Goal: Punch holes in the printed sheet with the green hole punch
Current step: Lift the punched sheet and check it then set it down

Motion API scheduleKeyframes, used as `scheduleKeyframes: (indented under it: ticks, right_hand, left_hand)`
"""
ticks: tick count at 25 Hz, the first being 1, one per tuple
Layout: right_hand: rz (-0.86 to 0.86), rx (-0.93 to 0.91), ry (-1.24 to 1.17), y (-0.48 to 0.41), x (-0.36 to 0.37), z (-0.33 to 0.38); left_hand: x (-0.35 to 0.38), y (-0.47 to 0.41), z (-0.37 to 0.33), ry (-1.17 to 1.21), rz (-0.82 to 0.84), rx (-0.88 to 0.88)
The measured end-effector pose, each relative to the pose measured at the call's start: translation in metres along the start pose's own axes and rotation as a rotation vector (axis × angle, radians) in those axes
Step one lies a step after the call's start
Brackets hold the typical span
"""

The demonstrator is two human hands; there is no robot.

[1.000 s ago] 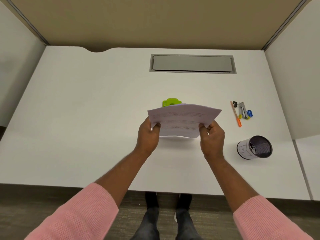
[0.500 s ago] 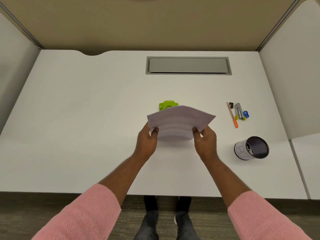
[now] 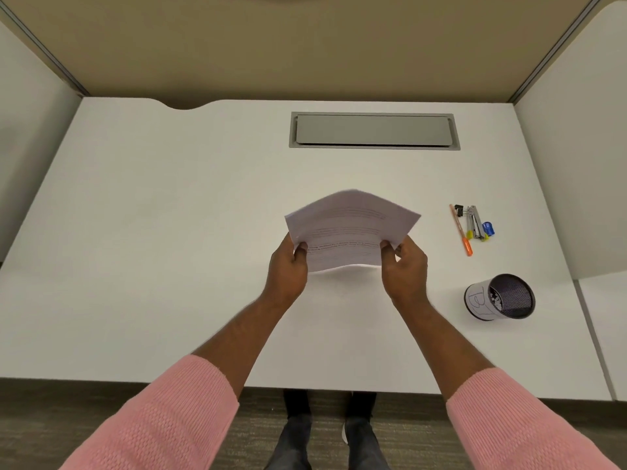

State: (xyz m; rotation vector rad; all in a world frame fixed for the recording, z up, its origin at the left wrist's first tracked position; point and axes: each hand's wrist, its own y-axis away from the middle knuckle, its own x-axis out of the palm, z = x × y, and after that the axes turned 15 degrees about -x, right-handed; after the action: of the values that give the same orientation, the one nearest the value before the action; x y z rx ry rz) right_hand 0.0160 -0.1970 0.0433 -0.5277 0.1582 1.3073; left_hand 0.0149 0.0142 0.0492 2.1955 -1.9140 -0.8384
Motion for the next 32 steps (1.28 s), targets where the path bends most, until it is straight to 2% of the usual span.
scheduleKeyframes:
  ticks: [6,12,20,24,32]
  right_hand:
    - [-0.004,-0.064,-0.085,-0.027,0.057,0.04]
    - [0.147,0.192,-0.07,-0.023,0.151,0.046]
    - [0.331,0.346,0.122,-0.008,0.237,0.016]
    - [0.34,0.361,0.113,-0.017,0.263,0.013]
    - [0.296,0.218,0.252,-0.023,0.279,0.025]
  left_hand:
    - [-0.064,-0.018,-0.008,0.116,-0.14,0.021]
    - [-0.124,-0.057,0.032,0.039,-0.317,-0.232]
    - [-0.16,-0.115,0.089,-0.107,-0.337,-0.38]
    - [-0.172,-0.143,0.101,-0.168,-0.359,-0.411]
    - [-0.185,-0.158,0.097,-0.237,-0.442,-0.36]
